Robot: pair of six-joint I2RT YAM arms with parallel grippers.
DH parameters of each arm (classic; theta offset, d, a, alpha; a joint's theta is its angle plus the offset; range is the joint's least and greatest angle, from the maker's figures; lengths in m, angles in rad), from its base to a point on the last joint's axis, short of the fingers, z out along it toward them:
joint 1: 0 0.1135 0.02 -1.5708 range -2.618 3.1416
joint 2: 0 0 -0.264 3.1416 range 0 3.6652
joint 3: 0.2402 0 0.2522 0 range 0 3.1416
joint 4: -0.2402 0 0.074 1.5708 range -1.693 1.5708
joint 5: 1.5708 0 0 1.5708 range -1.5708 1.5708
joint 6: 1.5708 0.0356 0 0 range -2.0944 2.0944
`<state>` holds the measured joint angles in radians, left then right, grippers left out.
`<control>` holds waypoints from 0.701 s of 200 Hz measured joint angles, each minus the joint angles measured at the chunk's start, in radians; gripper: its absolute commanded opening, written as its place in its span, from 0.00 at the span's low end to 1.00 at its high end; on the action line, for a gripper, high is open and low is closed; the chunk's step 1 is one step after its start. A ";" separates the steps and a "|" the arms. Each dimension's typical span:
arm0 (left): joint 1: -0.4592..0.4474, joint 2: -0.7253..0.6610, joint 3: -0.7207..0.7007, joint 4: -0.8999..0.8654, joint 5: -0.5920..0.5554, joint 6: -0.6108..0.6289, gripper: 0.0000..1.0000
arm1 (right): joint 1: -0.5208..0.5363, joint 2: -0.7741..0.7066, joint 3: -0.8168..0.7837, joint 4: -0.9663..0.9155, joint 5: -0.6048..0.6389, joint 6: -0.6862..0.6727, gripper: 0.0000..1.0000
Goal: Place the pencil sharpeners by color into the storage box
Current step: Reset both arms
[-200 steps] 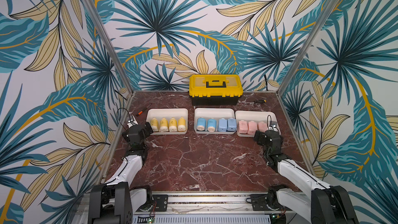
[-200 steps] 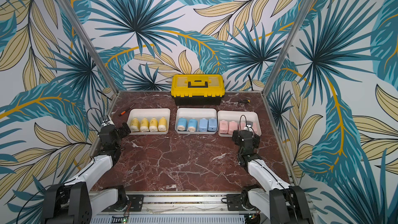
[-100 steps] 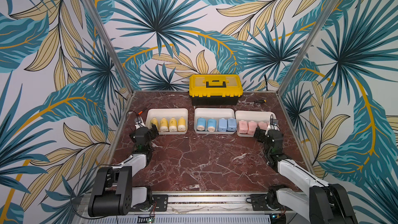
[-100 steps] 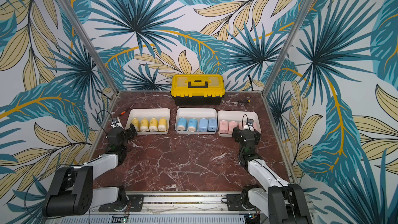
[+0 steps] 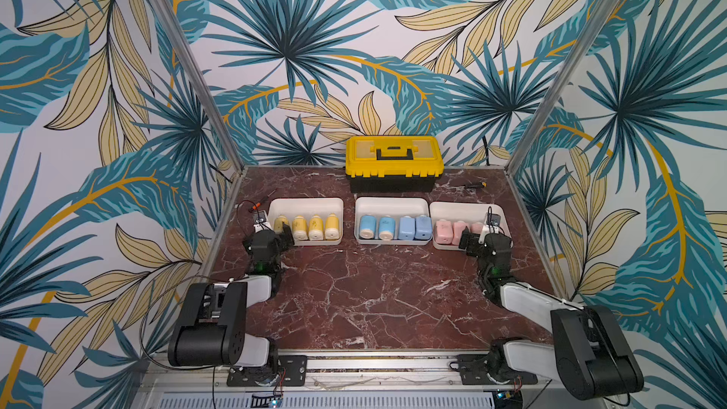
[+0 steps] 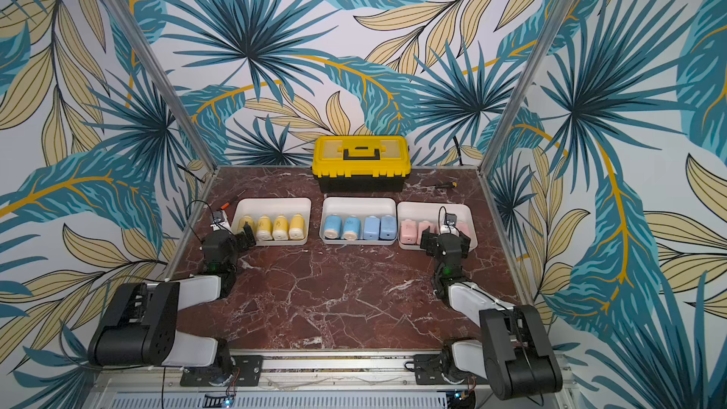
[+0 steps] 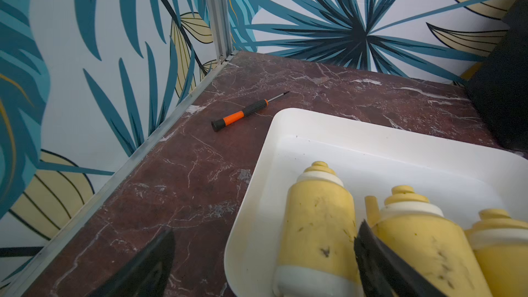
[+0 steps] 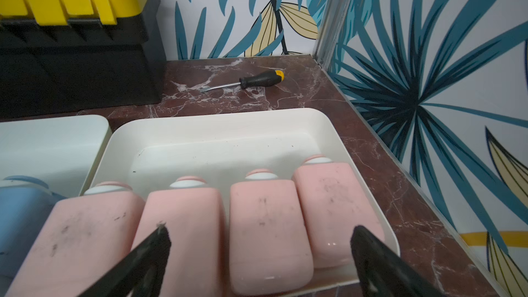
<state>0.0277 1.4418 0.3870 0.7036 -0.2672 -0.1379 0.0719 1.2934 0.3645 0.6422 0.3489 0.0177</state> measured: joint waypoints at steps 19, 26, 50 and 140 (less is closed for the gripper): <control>-0.005 0.026 0.010 0.019 0.022 0.018 0.99 | 0.000 0.014 0.018 0.005 -0.031 -0.006 0.99; -0.008 0.033 0.011 0.026 0.028 0.023 0.99 | 0.000 0.015 0.021 0.009 -0.040 -0.008 0.99; -0.018 0.052 0.011 0.048 0.046 0.042 0.99 | 0.000 0.015 0.022 0.026 -0.076 -0.017 0.99; -0.021 0.058 0.011 0.092 0.070 0.064 0.99 | 0.000 -0.040 -0.016 0.071 -0.098 -0.011 0.99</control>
<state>0.0071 1.4994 0.3977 0.7956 -0.1974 -0.0742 0.0719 1.2537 0.3489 0.7132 0.2504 0.0071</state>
